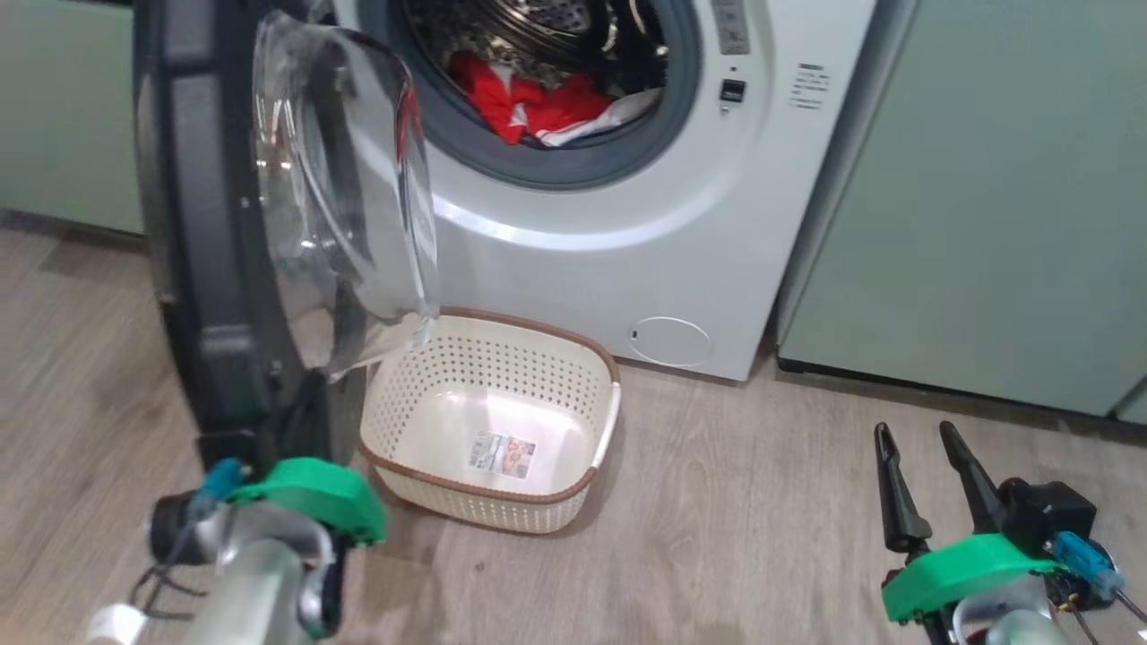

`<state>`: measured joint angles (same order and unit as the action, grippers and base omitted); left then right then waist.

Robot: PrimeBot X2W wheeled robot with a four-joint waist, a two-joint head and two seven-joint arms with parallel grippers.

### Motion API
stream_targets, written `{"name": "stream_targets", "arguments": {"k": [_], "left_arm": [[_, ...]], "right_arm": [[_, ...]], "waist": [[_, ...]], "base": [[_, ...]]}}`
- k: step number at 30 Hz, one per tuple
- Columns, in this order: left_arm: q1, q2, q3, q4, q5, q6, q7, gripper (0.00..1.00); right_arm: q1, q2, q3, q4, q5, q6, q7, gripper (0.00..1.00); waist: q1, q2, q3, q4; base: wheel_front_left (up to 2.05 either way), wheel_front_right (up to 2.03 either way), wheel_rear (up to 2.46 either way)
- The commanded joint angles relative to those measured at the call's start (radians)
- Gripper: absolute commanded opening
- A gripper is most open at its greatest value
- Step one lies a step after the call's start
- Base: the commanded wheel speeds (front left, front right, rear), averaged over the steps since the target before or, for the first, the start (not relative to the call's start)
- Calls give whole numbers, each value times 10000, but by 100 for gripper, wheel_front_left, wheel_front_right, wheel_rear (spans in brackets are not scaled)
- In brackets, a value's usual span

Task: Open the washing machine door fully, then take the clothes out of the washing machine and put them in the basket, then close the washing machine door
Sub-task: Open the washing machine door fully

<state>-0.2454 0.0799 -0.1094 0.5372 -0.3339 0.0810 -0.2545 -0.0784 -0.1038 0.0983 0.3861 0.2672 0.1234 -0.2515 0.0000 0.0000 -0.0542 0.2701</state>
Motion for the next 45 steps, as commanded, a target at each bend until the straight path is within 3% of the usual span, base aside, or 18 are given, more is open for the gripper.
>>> {"name": "stream_targets", "arguments": {"k": [1,11,27,37,45], "left_arm": [[-378,327,554,-210,40,93,-72,0],[-1229,1122,2096,1014,-119,268,-72,0],[-2331,2133,4356,2688,-9,267,-72,0],[-2806,2199,4926,3512,467,-30,-72,0],[-2340,1871,4975,2752,993,-539,-72,0]], "right_arm": [[-220,-38,229,-239,89,73,-103,100],[-204,2,257,-238,96,73,-103,100],[-293,-133,384,-160,135,73,-103,100],[-406,-140,497,-92,154,73,-103,100],[-370,-18,554,-59,176,73,-103,100]], "waist": [[0,0,-47,192],[0,0,-50,627],[0,0,135,307],[0,0,143,169],[0,0,-91,-130]], "base": [[0,0,0],[0,0,0],[0,0,0],[0,0,0],[0,0,0]]}}
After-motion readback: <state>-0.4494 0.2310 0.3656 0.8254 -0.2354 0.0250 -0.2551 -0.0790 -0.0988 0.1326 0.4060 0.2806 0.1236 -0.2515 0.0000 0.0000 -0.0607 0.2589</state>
